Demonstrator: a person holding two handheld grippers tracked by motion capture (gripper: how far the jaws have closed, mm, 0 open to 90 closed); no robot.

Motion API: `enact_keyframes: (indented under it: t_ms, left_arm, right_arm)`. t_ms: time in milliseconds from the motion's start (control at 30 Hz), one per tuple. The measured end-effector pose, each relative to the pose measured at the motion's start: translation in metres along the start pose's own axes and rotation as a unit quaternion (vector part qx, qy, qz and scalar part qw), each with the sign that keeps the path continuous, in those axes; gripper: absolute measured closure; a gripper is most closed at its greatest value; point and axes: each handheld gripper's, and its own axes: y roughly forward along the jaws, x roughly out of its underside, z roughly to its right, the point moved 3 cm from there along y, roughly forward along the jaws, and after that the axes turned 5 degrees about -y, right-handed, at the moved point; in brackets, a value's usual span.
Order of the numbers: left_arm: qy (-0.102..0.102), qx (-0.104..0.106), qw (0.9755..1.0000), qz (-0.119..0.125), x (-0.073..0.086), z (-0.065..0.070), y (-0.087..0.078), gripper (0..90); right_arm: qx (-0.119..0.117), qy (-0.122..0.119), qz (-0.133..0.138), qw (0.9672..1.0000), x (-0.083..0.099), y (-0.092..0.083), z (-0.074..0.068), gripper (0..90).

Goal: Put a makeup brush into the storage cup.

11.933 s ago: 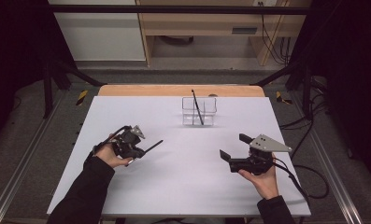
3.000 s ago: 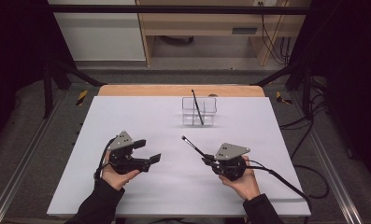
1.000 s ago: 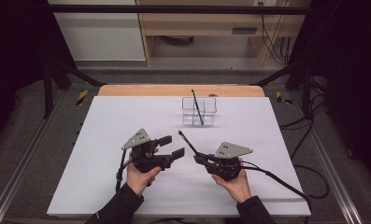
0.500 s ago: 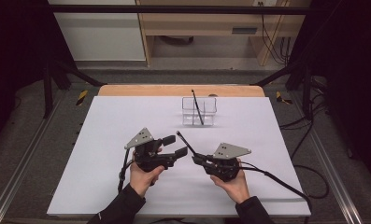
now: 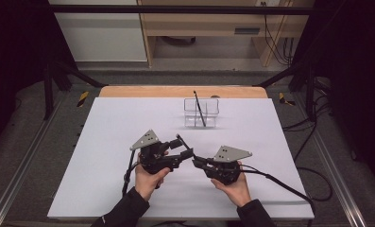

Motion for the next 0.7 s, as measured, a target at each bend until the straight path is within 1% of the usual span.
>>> enact_keyframes:
  t_ms: [200,267,433,700]
  left_arm:
    - [-0.004,0.003,1.0,0.0,0.0011,0.0016,0.0028,42.5]
    - [-0.001,0.003,1.0,-0.002,0.002,0.0022,0.0034,45.6]
    - [-0.004,0.008,1.0,-0.002,0.003,0.0031,0.004,52.8]
    - [-0.01,0.009,0.9999,0.005,0.0028,0.0026,0.0023,62.7]
  right_arm:
    - [-0.001,-0.002,0.002,1.0,-0.0007,-0.0001,-0.0009,83.2]
    - [-0.001,-0.002,0.002,1.0,-0.0008,-0.0003,-0.001,83.2]
    - [-0.001,-0.002,0.004,1.0,-0.001,-0.0003,-0.0014,83.2]
    - [-0.002,-0.003,0.005,1.0,-0.0011,0.0001,-0.0022,83.2]
